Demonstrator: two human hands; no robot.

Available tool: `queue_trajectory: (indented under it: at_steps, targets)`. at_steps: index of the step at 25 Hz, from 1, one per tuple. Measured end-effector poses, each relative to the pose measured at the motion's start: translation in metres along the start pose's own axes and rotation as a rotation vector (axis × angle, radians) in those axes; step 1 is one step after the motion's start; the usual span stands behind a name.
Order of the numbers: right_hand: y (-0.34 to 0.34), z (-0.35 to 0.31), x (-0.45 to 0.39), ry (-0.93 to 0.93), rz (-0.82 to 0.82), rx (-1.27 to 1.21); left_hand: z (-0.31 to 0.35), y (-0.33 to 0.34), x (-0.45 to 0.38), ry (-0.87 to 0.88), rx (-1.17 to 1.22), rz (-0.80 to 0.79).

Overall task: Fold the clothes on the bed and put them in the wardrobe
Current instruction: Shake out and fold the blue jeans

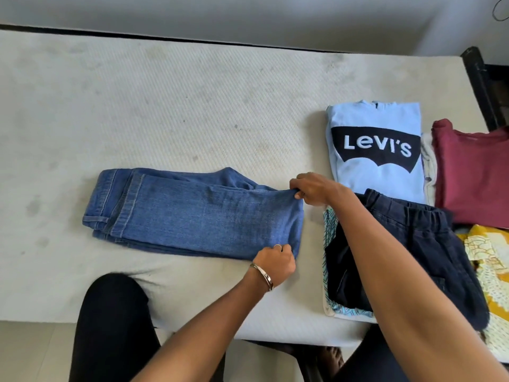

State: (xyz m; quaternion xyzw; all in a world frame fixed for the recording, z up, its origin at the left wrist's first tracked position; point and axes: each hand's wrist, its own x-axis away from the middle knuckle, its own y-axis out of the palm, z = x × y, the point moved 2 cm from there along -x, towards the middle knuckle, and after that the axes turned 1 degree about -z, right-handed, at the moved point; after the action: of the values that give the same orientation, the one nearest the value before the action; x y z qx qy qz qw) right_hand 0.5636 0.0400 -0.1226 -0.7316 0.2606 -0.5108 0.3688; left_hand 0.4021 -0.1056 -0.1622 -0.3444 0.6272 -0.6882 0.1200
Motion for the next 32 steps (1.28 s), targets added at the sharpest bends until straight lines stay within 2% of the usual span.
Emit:
queue_trajectory:
  at_steps: [3, 4, 5, 7, 8, 9, 10, 12, 13, 15, 16, 17, 19, 20, 21, 22, 23, 25, 26, 28, 32]
  targets:
    - [0.011, -0.002, -0.004, 0.197, -0.071, -0.054, -0.014, 0.002, 0.002, 0.099, 0.110, 0.060]
    - [0.016, -0.009, -0.004, 0.283, -0.026, -0.086, -0.019, 0.000, 0.006, 0.102, 0.199, 0.077]
    - [0.022, -0.022, -0.005, 0.386, 0.096, -0.142, -0.025, 0.001, 0.011, 0.088, 0.290, 0.106]
    - [0.032, -0.061, 0.005, 0.558, 0.514, -0.227, -0.048, 0.001, 0.019, -0.024, 0.394, 0.284]
    - [0.040, -0.084, 0.008, 0.559, 0.691, -0.202, -0.067, 0.001, 0.025, -0.145, 0.405, 0.353]
    - [0.049, -0.104, 0.009, 0.484, 0.781, -0.193, -0.091, 0.005, 0.033, -0.306, 0.400, 0.386]
    - [0.060, -0.118, 0.009, 0.377, 0.767, -0.193, -0.118, 0.008, 0.042, -0.493, 0.408, 0.323]
    - [0.090, -0.128, 0.002, 0.185, 0.520, -0.102, -0.171, 0.024, 0.068, -0.766, 0.406, -0.016]
    - [0.100, -0.124, -0.001, 0.145, 0.419, -0.027, -0.192, 0.034, 0.082, -0.825, 0.453, -0.143]
    - [0.105, -0.112, -0.006, 0.144, 0.282, 0.049, -0.221, 0.043, 0.096, -0.836, 0.540, -0.236]
    - [0.103, -0.113, -0.007, 0.163, 0.255, 0.042, -0.227, 0.042, 0.097, -0.797, 0.556, -0.236]
    - [0.101, -0.118, -0.007, 0.196, 0.257, 0.032, -0.230, 0.036, 0.100, -0.786, 0.556, -0.170]
    - [0.100, -0.138, -0.007, 0.250, 0.367, -0.052, -0.242, 0.025, 0.110, -0.853, 0.517, 0.228]
    - [0.098, -0.149, -0.006, 0.283, 0.453, -0.115, -0.250, 0.023, 0.119, -0.951, 0.458, 0.376]
    - [0.097, -0.159, -0.004, 0.295, 0.515, -0.164, -0.258, 0.024, 0.130, -1.079, 0.451, 0.425]
    - [0.097, -0.168, -0.002, 0.279, 0.578, -0.180, -0.266, 0.025, 0.140, -1.213, 0.509, 0.338]
    - [0.097, -0.176, -0.001, 0.254, 0.624, -0.177, -0.274, 0.030, 0.149, -1.294, 0.573, 0.184]
    - [0.096, -0.192, -0.003, 0.192, 0.646, -0.163, -0.290, 0.035, 0.156, -1.300, 0.649, -0.042]
    - [0.096, -0.198, -0.005, 0.177, 0.638, -0.162, -0.299, 0.035, 0.158, -1.284, 0.705, -0.094]
    - [0.096, -0.210, -0.008, 0.155, 0.637, -0.167, -0.310, 0.035, 0.160, -1.250, 0.775, -0.096]
    - [0.089, -0.224, -0.015, 0.126, 0.636, -0.235, -0.309, 0.036, 0.160, -1.195, 0.887, 0.014]
